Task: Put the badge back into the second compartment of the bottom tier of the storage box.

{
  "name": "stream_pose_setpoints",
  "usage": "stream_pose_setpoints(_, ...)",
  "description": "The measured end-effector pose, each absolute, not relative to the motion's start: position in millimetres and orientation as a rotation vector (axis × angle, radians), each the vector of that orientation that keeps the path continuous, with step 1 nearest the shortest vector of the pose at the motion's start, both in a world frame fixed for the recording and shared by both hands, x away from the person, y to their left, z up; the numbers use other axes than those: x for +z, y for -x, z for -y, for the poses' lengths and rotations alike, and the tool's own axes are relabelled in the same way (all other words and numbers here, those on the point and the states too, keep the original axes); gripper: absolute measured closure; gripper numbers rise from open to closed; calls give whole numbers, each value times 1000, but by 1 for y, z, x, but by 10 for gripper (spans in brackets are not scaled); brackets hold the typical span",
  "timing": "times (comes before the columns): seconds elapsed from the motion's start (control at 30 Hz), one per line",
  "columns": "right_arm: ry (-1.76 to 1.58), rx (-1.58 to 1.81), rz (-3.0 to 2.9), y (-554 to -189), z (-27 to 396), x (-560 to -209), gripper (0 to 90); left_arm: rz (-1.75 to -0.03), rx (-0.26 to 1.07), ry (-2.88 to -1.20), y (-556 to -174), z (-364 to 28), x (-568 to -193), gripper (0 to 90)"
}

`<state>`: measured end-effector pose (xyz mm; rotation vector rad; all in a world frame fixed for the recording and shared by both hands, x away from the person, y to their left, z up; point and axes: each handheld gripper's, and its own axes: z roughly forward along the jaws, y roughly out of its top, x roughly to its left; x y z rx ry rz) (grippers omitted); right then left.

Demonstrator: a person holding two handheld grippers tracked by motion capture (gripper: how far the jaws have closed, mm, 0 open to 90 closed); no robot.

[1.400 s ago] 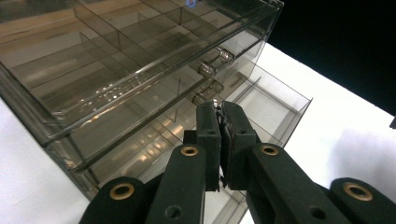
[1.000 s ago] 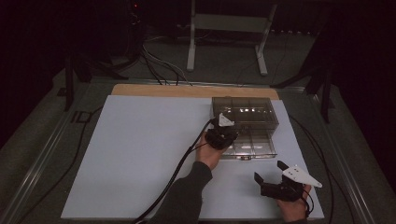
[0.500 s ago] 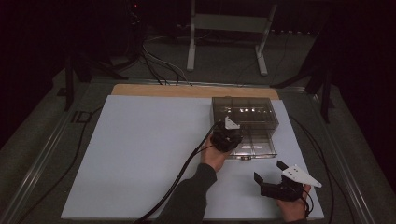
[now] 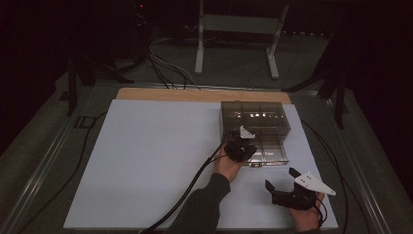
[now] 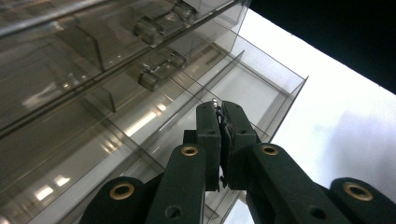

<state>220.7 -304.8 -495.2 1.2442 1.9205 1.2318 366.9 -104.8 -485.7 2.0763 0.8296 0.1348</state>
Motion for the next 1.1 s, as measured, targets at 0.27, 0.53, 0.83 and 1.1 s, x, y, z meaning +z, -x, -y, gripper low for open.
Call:
stream_pose_setpoints(0.27,-1245,1233,-1918,-221,305,-495,0,-827,126,-2092,-365,111,-492,881)
stream_pose_setpoints(0.53,-1244,1234,-1920,-220,305,-495,0,-826,123,-2103,-363,117,-495,881)
stream_pose_setpoints(0.83,-1245,1234,-1922,-220,304,-495,0,-837,112,-2121,-361,124,-502,880)
stream_pose_setpoints(1.1,-1243,1234,-1924,-220,304,-495,0,-845,97,-2128,-362,126,-505,880)
